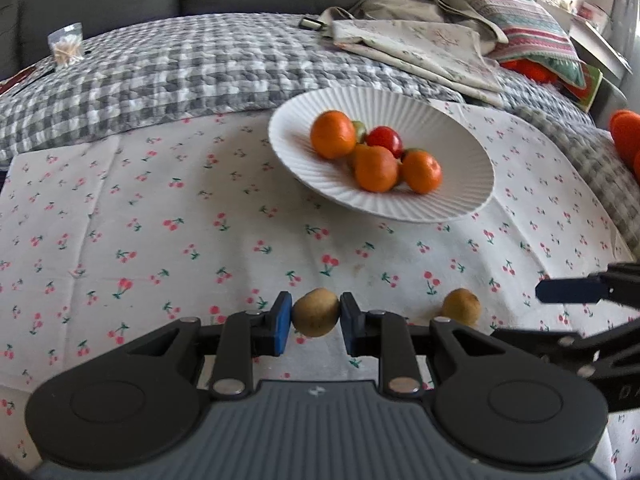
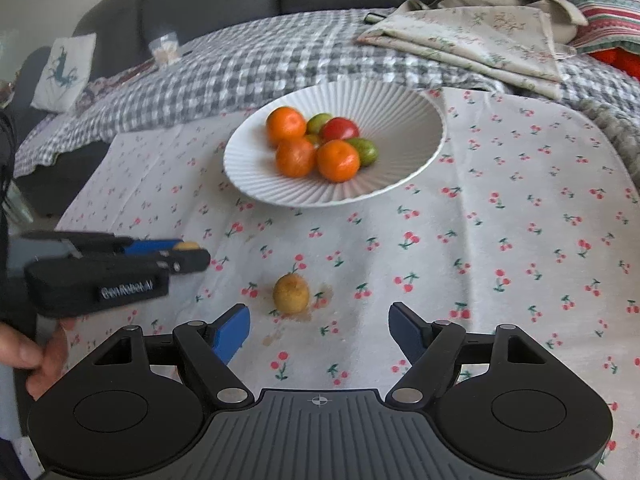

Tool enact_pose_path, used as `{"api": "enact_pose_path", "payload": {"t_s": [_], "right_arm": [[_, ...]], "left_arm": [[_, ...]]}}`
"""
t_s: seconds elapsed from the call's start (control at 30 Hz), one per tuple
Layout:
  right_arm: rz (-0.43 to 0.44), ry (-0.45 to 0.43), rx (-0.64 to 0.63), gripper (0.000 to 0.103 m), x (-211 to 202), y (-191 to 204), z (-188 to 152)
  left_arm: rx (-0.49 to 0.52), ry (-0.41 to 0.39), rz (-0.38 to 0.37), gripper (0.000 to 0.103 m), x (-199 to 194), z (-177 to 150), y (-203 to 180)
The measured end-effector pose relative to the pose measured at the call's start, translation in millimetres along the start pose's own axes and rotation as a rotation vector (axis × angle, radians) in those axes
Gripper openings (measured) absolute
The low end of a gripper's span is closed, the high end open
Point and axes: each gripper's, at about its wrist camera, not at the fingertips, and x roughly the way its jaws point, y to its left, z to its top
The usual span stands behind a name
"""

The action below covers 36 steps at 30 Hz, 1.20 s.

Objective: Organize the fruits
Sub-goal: 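Grasp a brown kiwi with the left gripper while the right grasps the other kiwi, then carry both held kiwis up over the white bowl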

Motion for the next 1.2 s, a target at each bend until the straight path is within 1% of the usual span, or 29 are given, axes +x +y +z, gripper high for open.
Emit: {"api": "enact_pose_path", "payload": {"t_s": [0.17,0.27,0.37,0.47,0.5,0.53,0.57,0.6,0.63,0.7,1.03,1.2], "right_arm": [[0.021,0.009,-0.011,0.077,9.2,4.1,0.4],[0.014,0.005,-0.034,0.076,15.4,9.0,2.0],[0.007,-0.005,-0.062,0.069,22.3,14.6,2.3],[-0.02,-0.015,-0.082,0.06,31.3,17.4,1.6],[-0.029,-0.019,-0.083,0.054,34.2,17.3,1.7],[-0.033,-0.023,-0.085,0.045,36.2,17.4,2.0],[-0.035,-0.026,-0.091,0.039,37.8,17.4,2.3],[-0.032,-0.026,-0.102,0.029,38.1,18.5,2.6],[-0.027,-0.021,-0.107,0.023,37.2,20.0,3.6],[-0.041,-0.028,-0.116,0.023,31.9,23.6,5.2],[-0.007,-0.088,-0.072,0.023,1.5,19.5,13.2],[0.002,-0.122,-0.052,0.023,-13.2,15.6,16.3]], "left_arm": [[-0.01,-0.008,0.012,0.024,-2.9,3.7,2.4],[-0.018,-0.007,0.012,0.024,-3.1,4.7,3.7],[-0.023,-0.008,0.015,0.024,-3.7,5.2,4.4],[-0.026,-0.01,0.015,0.024,-4.5,5.3,4.6],[-0.026,-0.011,0.016,0.024,-4.8,5.1,4.6],[-0.025,-0.012,0.016,0.024,-4.8,4.9,4.7],[-0.025,-0.012,0.016,0.024,-5.1,4.3,4.7],[-0.025,-0.012,0.016,0.024,-5.1,4.2,4.8],[-0.026,-0.012,0.017,0.024,-4.8,3.9,4.7],[-0.027,-0.014,0.016,0.024,-5.2,3.9,4.8],[-0.03,-0.03,0.006,0.024,-8.7,5.2,1.9],[-0.026,-0.047,-0.013,0.024,-12.0,7.0,-2.1]]}}
